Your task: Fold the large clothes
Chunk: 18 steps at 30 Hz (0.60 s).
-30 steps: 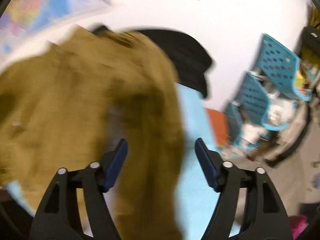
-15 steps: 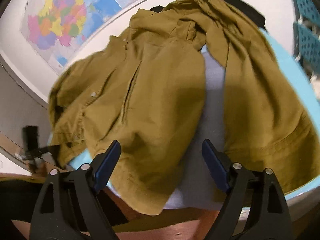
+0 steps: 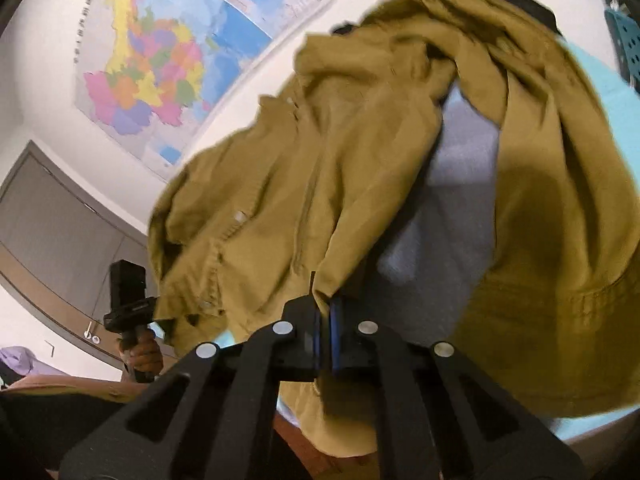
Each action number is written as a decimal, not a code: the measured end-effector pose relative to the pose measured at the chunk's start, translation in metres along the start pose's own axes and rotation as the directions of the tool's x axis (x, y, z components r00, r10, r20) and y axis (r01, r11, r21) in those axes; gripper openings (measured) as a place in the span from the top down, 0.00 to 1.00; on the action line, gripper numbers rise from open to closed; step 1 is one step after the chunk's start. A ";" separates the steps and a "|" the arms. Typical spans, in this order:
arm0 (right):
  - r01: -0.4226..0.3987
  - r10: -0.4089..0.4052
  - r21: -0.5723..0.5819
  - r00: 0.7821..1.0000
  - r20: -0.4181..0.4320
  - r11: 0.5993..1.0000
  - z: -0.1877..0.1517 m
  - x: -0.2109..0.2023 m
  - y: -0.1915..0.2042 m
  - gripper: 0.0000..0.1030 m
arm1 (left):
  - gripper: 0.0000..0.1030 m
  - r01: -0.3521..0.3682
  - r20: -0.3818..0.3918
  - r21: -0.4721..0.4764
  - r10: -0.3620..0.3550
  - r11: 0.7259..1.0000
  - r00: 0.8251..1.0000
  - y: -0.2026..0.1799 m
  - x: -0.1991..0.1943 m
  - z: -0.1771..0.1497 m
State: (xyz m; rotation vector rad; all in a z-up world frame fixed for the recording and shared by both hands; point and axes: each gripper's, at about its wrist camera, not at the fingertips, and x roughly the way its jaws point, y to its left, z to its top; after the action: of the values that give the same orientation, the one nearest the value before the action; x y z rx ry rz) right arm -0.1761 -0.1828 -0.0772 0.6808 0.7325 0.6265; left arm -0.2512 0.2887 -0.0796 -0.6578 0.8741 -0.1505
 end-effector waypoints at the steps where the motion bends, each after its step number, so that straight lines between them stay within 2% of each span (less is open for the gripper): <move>1: -0.047 0.047 -0.011 0.998 0.036 0.999 0.003 -0.013 0.007 0.97 | 0.95 -0.032 0.044 0.018 0.031 0.999 0.999 -0.004 -0.014 0.003; 5: -0.089 0.100 -0.066 0.974 0.202 0.994 0.019 -0.076 0.033 0.99 | 0.95 -0.081 0.194 0.045 0.071 0.996 0.978 -0.018 -0.083 0.020; 8: -0.090 0.111 -0.089 0.956 0.273 0.992 0.028 -0.108 0.039 0.99 | 0.95 -0.118 0.221 0.069 0.100 0.991 0.970 -0.031 -0.113 0.029; 9: -0.039 0.069 -0.109 0.957 0.282 0.993 0.029 -0.111 0.040 0.99 | 0.95 -0.125 0.214 0.074 0.106 0.989 0.971 -0.032 -0.114 0.030; 11: 0.009 0.003 -0.056 0.976 0.219 0.998 0.028 -0.095 0.020 0.99 | 0.95 -0.171 0.154 0.134 0.150 0.976 0.977 -0.041 -0.100 0.026; 12: 0.072 -0.063 -0.044 0.982 0.181 0.996 0.025 -0.085 0.009 0.99 | 0.94 -0.193 0.120 0.149 0.176 0.970 0.977 -0.041 -0.086 0.025; 13: 0.125 -0.117 -0.041 0.981 0.154 0.991 0.022 -0.079 0.001 0.99 | 0.92 -0.202 0.077 0.168 0.192 0.965 0.978 -0.041 -0.074 0.020; 14: 0.130 -0.130 0.011 0.984 0.124 0.991 0.016 -0.072 -0.016 0.99 | 0.91 -0.211 0.016 0.204 0.212 0.956 0.977 -0.039 -0.057 0.012; 15: 0.122 -0.126 0.042 0.986 0.106 0.992 0.012 -0.067 -0.025 0.99 | 0.88 -0.248 -0.013 0.224 0.257 0.943 0.966 -0.037 -0.046 0.007; 17: 0.244 -0.245 0.030 0.969 0.041 0.969 0.001 -0.050 -0.035 0.98 | 0.87 -0.340 -0.055 0.271 0.367 0.901 0.929 -0.035 -0.025 0.000; 18: 0.280 -0.281 0.012 0.960 0.016 0.960 -0.002 -0.044 -0.034 0.97 | 0.84 -0.350 -0.054 0.284 0.379 0.893 0.924 -0.034 -0.023 -0.001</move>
State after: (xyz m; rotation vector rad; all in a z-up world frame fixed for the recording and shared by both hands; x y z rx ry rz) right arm -0.1939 -0.2349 -0.0865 0.5766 0.7988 0.3567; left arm -0.2618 0.2695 -0.0448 -0.2231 1.0458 0.0357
